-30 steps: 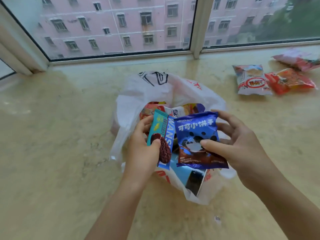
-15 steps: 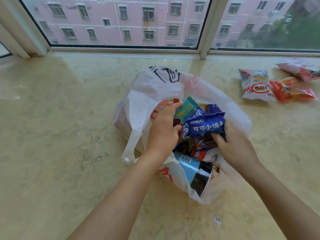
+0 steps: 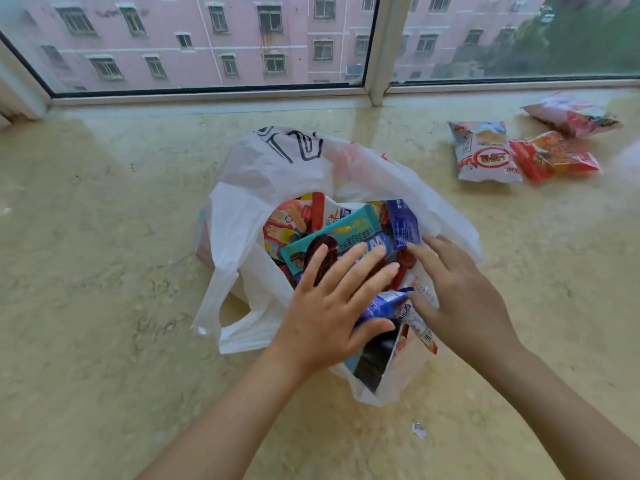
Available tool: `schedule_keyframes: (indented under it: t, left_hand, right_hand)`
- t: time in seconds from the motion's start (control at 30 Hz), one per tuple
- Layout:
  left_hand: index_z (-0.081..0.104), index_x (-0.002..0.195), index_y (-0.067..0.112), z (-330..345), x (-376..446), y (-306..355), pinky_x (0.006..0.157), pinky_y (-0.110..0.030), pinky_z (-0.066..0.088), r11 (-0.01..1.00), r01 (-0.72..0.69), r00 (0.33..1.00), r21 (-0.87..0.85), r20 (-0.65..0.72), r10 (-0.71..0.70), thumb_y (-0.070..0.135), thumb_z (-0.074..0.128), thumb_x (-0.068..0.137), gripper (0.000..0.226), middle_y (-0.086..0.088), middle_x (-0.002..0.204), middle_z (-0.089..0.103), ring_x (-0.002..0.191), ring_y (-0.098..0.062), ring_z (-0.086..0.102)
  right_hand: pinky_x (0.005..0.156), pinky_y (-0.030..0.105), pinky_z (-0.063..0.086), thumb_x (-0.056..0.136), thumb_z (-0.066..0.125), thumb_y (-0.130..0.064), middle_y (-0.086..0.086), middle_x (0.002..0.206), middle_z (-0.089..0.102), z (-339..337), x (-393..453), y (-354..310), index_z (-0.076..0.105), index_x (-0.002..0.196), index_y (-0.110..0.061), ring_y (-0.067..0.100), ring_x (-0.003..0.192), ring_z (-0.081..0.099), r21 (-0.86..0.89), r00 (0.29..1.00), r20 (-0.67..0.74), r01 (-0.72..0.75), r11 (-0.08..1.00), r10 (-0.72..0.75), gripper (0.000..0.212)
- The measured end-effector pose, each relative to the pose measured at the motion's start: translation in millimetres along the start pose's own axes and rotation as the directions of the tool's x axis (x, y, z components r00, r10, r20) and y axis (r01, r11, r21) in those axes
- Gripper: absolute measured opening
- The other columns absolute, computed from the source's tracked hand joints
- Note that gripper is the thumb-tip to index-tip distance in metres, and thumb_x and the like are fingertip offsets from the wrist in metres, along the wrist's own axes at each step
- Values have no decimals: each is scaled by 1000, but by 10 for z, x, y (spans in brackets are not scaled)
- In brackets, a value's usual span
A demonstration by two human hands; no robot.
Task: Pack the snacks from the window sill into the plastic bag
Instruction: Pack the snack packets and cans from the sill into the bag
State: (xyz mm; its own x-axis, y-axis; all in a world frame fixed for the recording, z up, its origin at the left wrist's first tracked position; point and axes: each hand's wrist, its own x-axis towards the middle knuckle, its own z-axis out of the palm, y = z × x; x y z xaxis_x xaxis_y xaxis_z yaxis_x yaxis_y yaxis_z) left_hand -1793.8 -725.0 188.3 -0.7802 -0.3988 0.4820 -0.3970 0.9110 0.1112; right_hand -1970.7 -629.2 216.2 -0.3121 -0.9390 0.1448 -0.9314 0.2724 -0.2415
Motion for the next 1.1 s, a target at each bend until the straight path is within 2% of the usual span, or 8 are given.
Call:
schedule_keyframes:
  t: [0.07,0.17,0.27,0.37,0.53,0.67,0.87,1.1]
  left_hand:
    - [45,143,25,113,-69,16,117,-48,16,996,-30,996,80,81,23,61,33,95,61,1,152,36,142,-17,30]
    - [36,147,24,236,-16,-37,115,-47,16,964,67,987,257,126,-102,54,42,96,60,3,155,31,143,-16,27]
    - [24,151,23,254,117,-70,116,-49,14,946,142,974,293,131,-186,34,67,86,79,0,158,23,146,-19,21]
    - [22,152,20,227,235,7,116,-51,13,943,136,978,303,113,-177,29,65,88,78,-2,160,16,147,-20,14]
    - [41,145,19,94,567,228,112,-48,23,969,178,984,169,-33,-175,36,42,98,49,-1,153,35,141,-18,32]
    - [51,134,19,31,1068,429,105,-44,33,981,195,976,14,-103,-193,36,41,95,44,1,146,45,132,-17,41]
    - [53,132,20,304,1866,846,100,-41,37,996,89,996,-23,-9,-89,43,42,90,49,0,141,50,128,-15,40]
    - [54,132,21,1180,2730,1444,92,-38,45,999,16,990,-40,141,-11,45,48,87,52,1,138,53,124,-18,52]
  right_hand:
    - [97,38,45,69,80,-16,8,139,50,18,-33,23,52,134,-12,26,131,44,-15,999,15,38,999,-38,70]
    - [100,43,43,67,82,-16,13,140,50,8,-67,60,52,135,-10,32,131,45,-106,996,38,87,991,-84,75]
    - [105,49,41,68,81,-18,14,143,47,-16,-108,71,48,139,-10,32,134,42,-162,992,47,123,979,-117,78]
    - [109,50,36,73,77,-23,13,147,42,-56,-146,105,45,141,-11,29,138,37,-176,991,22,137,975,-136,76]
    - [114,44,25,92,52,-35,8,152,35,-239,-145,246,35,146,-16,24,142,28,-173,989,-86,107,979,-123,59]
    - [109,47,33,95,39,-40,9,149,41,-394,-138,545,42,142,-15,26,138,35,-168,988,-149,5,986,-30,54]
    - [105,51,39,93,38,-41,9,148,42,-635,-109,1264,46,140,-14,28,136,39,-214,987,-140,-114,970,85,55]
    - [104,50,40,93,35,-43,10,146,44,-745,39,2516,49,138,-14,29,134,42,-243,963,-148,-258,935,227,56]
